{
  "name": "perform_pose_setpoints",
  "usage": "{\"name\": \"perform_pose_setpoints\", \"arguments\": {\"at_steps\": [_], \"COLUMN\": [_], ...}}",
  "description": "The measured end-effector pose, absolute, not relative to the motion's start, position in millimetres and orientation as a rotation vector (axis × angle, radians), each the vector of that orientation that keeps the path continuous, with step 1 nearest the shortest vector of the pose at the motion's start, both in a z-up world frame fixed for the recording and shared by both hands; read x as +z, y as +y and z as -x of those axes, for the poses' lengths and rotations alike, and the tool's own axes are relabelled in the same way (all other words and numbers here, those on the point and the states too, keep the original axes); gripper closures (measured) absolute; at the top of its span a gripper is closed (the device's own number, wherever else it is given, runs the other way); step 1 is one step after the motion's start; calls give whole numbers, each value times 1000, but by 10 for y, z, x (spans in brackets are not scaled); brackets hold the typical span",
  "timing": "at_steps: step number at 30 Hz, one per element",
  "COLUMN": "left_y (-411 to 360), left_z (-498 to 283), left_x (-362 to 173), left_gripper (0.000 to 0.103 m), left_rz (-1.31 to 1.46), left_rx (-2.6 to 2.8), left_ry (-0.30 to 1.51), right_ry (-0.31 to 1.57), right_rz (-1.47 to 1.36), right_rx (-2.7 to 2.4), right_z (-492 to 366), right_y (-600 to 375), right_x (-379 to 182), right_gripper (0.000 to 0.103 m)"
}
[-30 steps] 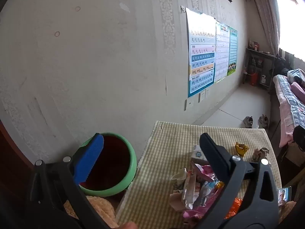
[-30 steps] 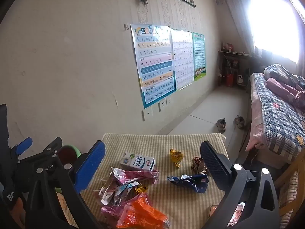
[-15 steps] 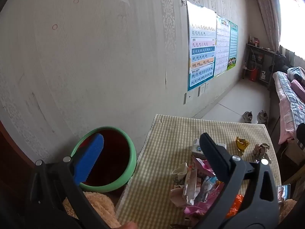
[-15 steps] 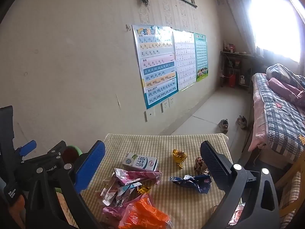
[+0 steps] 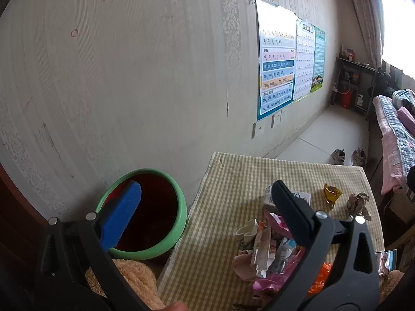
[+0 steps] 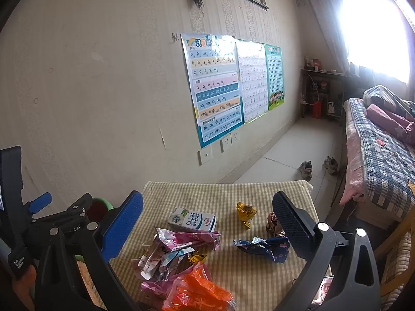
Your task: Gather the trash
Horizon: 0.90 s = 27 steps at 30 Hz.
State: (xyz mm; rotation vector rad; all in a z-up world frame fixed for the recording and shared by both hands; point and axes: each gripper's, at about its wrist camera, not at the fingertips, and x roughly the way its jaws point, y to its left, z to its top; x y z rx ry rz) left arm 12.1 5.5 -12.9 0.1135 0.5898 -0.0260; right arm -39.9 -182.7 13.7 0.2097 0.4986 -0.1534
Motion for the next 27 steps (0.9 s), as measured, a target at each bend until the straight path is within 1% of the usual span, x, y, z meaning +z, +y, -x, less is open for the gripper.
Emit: {"name": "perform_pose_setpoints", "arguments": {"at_steps": [27], "left_y": [85], "left_z": [-140], "left_x": [-145], "left_gripper": [4], "left_rz": [-111], "left_rx": [-18], "left_ry": [596], "right_ry": [467], "right_rz": [-197], "right_rx": [-153], "right_z": [404], "right_y": [-1812], "right_x": [188], "right_gripper": [7]}}
